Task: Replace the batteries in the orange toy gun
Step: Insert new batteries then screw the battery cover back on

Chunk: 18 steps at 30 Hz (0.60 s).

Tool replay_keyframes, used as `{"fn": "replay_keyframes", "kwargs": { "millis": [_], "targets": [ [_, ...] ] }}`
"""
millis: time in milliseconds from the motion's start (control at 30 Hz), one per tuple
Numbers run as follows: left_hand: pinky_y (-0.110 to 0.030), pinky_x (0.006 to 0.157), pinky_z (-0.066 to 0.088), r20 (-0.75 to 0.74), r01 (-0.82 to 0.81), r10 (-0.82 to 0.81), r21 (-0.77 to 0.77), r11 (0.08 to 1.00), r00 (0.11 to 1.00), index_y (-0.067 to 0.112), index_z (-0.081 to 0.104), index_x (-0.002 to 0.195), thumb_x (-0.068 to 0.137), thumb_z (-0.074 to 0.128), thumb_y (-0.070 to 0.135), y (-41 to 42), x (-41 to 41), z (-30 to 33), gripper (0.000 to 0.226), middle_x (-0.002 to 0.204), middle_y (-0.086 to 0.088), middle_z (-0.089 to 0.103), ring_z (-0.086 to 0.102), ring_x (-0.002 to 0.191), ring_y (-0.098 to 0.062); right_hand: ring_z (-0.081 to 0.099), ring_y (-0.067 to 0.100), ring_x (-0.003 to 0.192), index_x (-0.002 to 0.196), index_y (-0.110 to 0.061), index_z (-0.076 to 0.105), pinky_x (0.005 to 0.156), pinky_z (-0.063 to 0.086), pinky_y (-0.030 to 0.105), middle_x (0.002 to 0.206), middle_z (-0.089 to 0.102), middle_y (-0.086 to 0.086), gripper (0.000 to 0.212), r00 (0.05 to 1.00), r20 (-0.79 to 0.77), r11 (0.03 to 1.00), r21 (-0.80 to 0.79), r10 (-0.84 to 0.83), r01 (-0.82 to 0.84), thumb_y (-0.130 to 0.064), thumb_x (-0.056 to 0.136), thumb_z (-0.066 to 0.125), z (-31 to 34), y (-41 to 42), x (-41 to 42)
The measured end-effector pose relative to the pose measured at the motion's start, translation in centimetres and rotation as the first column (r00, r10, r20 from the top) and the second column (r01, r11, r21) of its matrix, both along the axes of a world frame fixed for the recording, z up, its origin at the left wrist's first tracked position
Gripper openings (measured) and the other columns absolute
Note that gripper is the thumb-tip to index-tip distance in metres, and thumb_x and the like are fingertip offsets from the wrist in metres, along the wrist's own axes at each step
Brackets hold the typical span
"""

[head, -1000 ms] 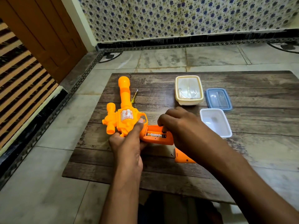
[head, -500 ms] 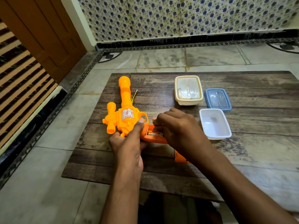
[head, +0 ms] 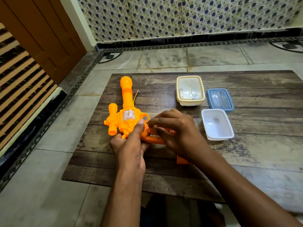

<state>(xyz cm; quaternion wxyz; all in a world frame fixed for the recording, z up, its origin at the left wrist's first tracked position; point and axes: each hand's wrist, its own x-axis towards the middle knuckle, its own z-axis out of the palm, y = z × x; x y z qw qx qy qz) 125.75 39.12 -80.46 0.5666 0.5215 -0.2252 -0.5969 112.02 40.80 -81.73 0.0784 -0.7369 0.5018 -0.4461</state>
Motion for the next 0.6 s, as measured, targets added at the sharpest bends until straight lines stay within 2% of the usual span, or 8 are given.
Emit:
{"fn": "replay_keyframes", "kwargs": {
  "millis": [100, 200, 267, 333, 400, 500, 600],
  "targets": [
    [-0.046, 0.067, 0.065, -0.009, -0.011, 0.011, 0.009, 1.000, 1.000, 0.005, 0.068, 0.121, 0.089, 0.073, -0.001, 0.0, 0.0, 0.0, 0.033, 0.102, -0.013, 0.080, 0.078, 0.093, -0.031, 0.068, 0.021, 0.089, 0.104, -0.013, 0.081, 0.076, 0.052, 0.032, 0.099, 0.074, 0.003, 0.022, 1.000, 0.026, 1.000, 0.026, 0.008, -0.009, -0.009, 0.085, 0.072, -0.1, 0.0, 0.0],
    [-0.041, 0.062, 0.064, 0.001, -0.016, 0.016, 0.013, 1.000, 1.000, 0.011, 0.070, 0.113, 0.089, 0.075, 0.002, -0.1, 0.1, -0.2, 0.026, 0.103, -0.012, 0.079, 0.078, 0.091, -0.030, 0.068, 0.018, 0.088, 0.101, -0.012, 0.081, 0.073, 0.054, 0.030, 0.098, 0.073, 0.003, 0.020, 0.999, 0.044, 0.999, 0.047, 0.005, -0.008, -0.007, 0.084, 0.071, -0.3, -0.1, 0.0],
    [-0.036, 0.057, 0.062, -0.012, -0.008, 0.008, 0.018, 1.000, 1.000, 0.013, 0.071, 0.109, 0.089, 0.075, 0.002, -0.1, 0.1, -0.2, 0.023, 0.100, -0.010, 0.079, 0.078, 0.086, -0.027, 0.068, 0.016, 0.087, 0.099, -0.011, 0.081, 0.071, 0.052, 0.022, 0.097, 0.072, 0.004, 0.022, 0.997, 0.082, 0.998, 0.060, 0.007, -0.012, -0.003, 0.081, 0.070, -0.2, -0.1, 0.1],
    [-0.036, 0.058, 0.062, -0.024, -0.010, 0.011, 0.026, 1.000, 1.000, 0.011, 0.070, 0.113, 0.089, 0.075, 0.002, 0.0, 0.1, -0.1, 0.026, 0.103, -0.012, 0.079, 0.078, 0.090, -0.029, 0.067, 0.012, 0.084, 0.097, -0.010, 0.081, 0.070, 0.046, 0.012, 0.095, 0.071, 0.004, 0.024, 0.990, 0.141, 0.997, 0.080, 0.003, -0.015, 0.002, 0.079, 0.071, -0.1, 0.0, 0.2],
    [-0.040, 0.061, 0.064, -0.036, -0.021, 0.022, 0.030, 0.999, 0.999, 0.005, 0.069, 0.118, 0.089, 0.074, 0.001, 0.0, 0.0, 0.0, 0.030, 0.108, -0.016, 0.077, 0.077, 0.095, -0.033, 0.068, 0.012, 0.084, 0.094, -0.009, 0.081, 0.070, 0.050, 0.017, 0.093, 0.071, 0.003, 0.016, 0.973, 0.230, 0.993, 0.115, -0.016, -0.010, -0.001, 0.082, 0.073, 0.0, 0.0, 0.7],
    [-0.039, 0.056, 0.062, -0.058, -0.022, 0.022, 0.017, 1.000, 0.998, -0.001, 0.066, 0.120, 0.089, 0.072, -0.002, 0.0, -0.1, 0.0, 0.031, 0.107, -0.020, 0.077, 0.078, 0.086, -0.032, 0.069, 0.013, 0.084, 0.086, -0.012, 0.081, 0.071, 0.056, 0.035, 0.087, 0.072, -0.001, 0.003, 0.928, 0.355, 0.979, 0.198, -0.111, 0.041, -0.015, 0.085, 0.080, 0.0, -0.1, 1.4],
    [-0.034, 0.052, 0.059, -0.054, -0.039, 0.039, 0.015, 0.999, 0.998, -0.002, 0.068, 0.116, 0.089, 0.072, -0.003, 0.0, -0.1, 0.0, 0.027, 0.104, -0.022, 0.076, 0.078, 0.072, -0.025, 0.070, 0.013, 0.080, 0.078, -0.013, 0.080, 0.073, 0.057, 0.033, 0.080, 0.074, -0.003, 0.005, 0.872, 0.431, 0.935, 0.346, -0.232, 0.077, -0.013, 0.079, 0.085, 0.2, -0.3, 2.0]
  ]
}}
